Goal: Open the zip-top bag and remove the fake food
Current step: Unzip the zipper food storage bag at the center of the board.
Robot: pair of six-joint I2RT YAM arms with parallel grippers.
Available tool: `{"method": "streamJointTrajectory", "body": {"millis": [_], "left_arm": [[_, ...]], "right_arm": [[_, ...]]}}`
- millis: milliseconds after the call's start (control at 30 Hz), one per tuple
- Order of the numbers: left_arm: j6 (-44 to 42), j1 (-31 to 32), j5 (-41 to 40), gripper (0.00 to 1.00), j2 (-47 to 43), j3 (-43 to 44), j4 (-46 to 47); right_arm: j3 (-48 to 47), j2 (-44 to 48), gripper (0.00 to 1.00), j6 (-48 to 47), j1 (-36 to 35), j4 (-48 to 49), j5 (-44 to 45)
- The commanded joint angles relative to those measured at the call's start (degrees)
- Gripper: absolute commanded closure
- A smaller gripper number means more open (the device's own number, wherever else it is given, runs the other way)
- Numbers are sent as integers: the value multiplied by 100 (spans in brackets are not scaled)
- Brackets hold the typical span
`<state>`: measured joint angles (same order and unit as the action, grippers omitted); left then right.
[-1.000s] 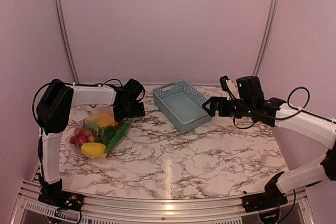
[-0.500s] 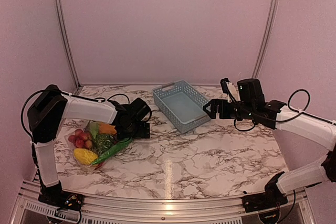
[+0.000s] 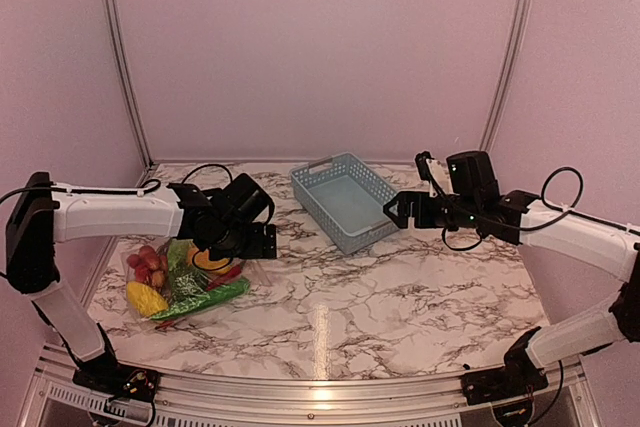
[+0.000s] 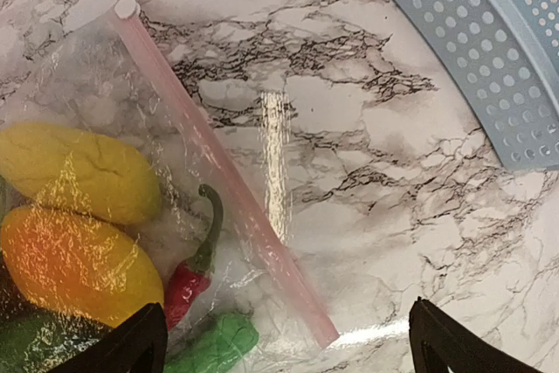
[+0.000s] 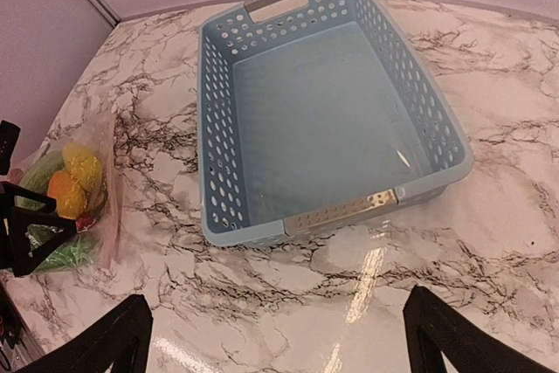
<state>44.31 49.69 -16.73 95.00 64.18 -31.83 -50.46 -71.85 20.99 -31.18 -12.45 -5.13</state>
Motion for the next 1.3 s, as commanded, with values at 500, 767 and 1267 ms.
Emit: {"method": "streamJointTrajectory", "body": {"millis": [500, 767, 1267], "left_arm": [[-970, -2193, -353, 23, 1481, 1905, -7], [-860, -2653, 353, 30, 1625, 1676, 422], [-1921, -3315, 2454, 27, 2435, 1825, 1280]], "right_arm": [[-570, -363, 4, 22, -311, 479, -385], [-1562, -1988, 13, 75, -1028, 1504, -1385], [-2963, -4224, 16, -78, -1391, 2028, -2176]]}}
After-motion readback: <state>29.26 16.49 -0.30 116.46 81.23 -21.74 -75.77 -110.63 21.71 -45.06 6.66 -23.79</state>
